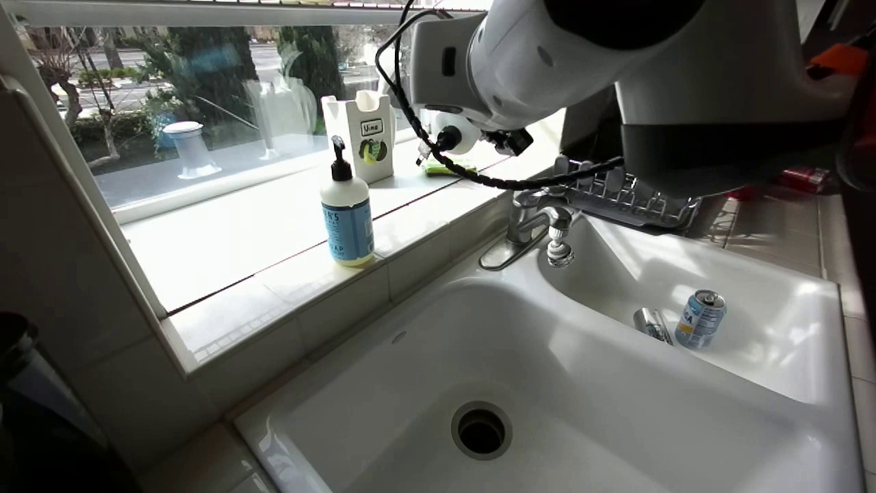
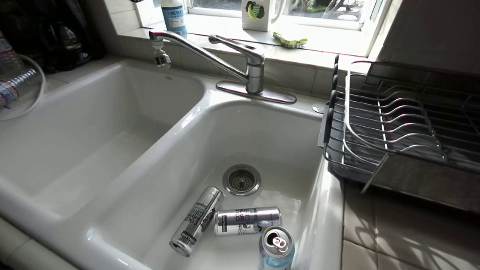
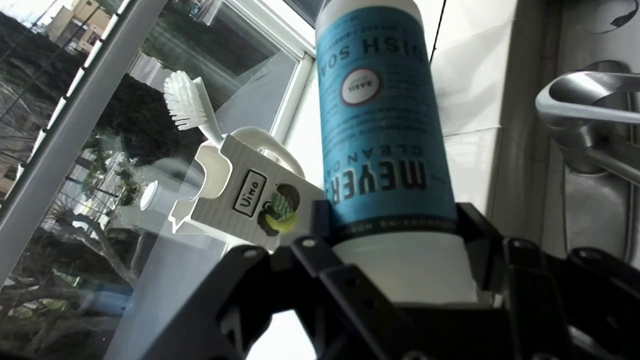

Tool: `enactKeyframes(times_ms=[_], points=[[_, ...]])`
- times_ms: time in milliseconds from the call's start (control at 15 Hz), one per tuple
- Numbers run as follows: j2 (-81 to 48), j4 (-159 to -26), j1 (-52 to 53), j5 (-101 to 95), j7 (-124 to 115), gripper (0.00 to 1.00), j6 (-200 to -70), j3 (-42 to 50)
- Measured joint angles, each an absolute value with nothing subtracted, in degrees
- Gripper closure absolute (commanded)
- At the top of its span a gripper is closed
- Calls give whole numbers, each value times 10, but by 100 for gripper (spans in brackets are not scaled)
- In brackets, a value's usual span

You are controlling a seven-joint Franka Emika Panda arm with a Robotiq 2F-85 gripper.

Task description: Pour the contents in the bottle into the sink

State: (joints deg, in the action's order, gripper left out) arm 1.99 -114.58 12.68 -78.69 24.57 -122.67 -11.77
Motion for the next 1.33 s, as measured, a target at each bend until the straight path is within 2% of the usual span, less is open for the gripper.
enactKeyframes(times_ms=[600,667,933,1000,1333], points=[[15,-1143,78,-572,255,62,-1480,-62],[13,-1145,74,-543,267,37,-1504,-58],[3,-1146,72,-507,304,37,-1506,-58],[3,-1146,72,-507,304,62,-1506,-58],[2,-1144,63,-445,295,62,-1545,-52]])
